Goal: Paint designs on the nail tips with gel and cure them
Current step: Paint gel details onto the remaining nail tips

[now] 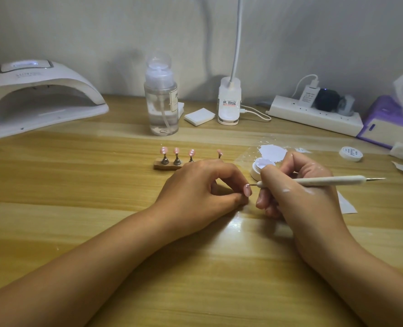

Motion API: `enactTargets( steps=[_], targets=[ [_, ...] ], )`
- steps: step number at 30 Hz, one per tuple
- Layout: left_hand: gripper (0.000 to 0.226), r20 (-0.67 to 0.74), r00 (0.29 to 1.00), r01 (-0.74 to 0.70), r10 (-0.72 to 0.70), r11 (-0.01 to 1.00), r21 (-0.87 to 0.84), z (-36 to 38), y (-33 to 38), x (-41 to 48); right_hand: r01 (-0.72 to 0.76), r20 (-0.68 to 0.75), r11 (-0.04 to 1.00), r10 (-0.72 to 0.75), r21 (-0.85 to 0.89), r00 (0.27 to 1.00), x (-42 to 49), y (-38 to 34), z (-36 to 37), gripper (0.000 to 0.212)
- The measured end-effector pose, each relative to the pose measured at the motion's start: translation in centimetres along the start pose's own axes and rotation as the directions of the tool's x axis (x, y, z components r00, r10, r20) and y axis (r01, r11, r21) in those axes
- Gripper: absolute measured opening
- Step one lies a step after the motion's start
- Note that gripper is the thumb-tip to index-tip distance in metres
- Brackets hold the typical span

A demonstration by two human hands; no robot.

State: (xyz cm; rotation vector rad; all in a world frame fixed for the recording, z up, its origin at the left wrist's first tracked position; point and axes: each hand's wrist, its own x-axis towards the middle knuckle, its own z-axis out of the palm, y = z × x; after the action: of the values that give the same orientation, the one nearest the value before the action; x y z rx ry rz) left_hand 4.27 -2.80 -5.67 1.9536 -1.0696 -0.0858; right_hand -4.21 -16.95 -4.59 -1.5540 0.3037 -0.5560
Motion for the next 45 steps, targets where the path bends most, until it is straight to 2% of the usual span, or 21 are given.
enactTargets(
  steps=[5,11,17,20,24,29,35,45],
  targets=[
    [0.009,-0.002,1.0,-0.007,0.007,1.0,-0.001,0.0,0.0,0.0,0.012,-0.017,1.0,-0.012,0.003,1.0,-0.1,0.0,0.0,0.037],
    [0.008,-0.01,1.0,0.004,-0.004,0.999,0.041,0.0,0.1,0.0,0.08,-0.113,0.991,-0.068,0.108,0.991,-0.1,-0.2,-0.1,0.03],
    [0.01,-0.011,1.0,0.023,-0.022,0.997,0.08,0.0,0.1,0.0,0.198,-0.198,0.979,-0.184,0.056,0.963,0.4,-0.7,-0.7,0.023],
    [0.01,-0.01,1.0,0.028,-0.027,0.997,0.077,-0.1,0.2,-0.1,0.179,-0.216,0.983,-0.165,0.046,0.962,0.8,-0.8,-1.2,0.02],
    [0.004,-0.019,0.999,0.043,-0.041,0.996,0.083,-0.1,0.2,-0.1,0.068,-0.219,0.998,-0.065,0.006,0.973,1.3,-0.2,-1.5,0.012],
    [0.003,-0.033,0.998,0.056,-0.052,0.991,0.12,0.1,0.1,0.0,0.01,-0.234,0.999,-0.02,-0.045,0.972,1.6,0.5,-1.7,0.022],
    [0.007,-0.039,0.998,0.061,-0.056,0.99,0.129,0.1,-0.1,0.0,0.059,-0.273,0.997,-0.072,-0.056,0.959,1.5,0.4,-1.6,0.018],
    [0.012,-0.024,0.999,0.044,-0.042,0.996,0.079,0.2,-0.1,0.0,0.011,-0.267,0.992,-0.044,-0.122,0.963,1.8,0.9,-1.8,0.022]
  ],
)
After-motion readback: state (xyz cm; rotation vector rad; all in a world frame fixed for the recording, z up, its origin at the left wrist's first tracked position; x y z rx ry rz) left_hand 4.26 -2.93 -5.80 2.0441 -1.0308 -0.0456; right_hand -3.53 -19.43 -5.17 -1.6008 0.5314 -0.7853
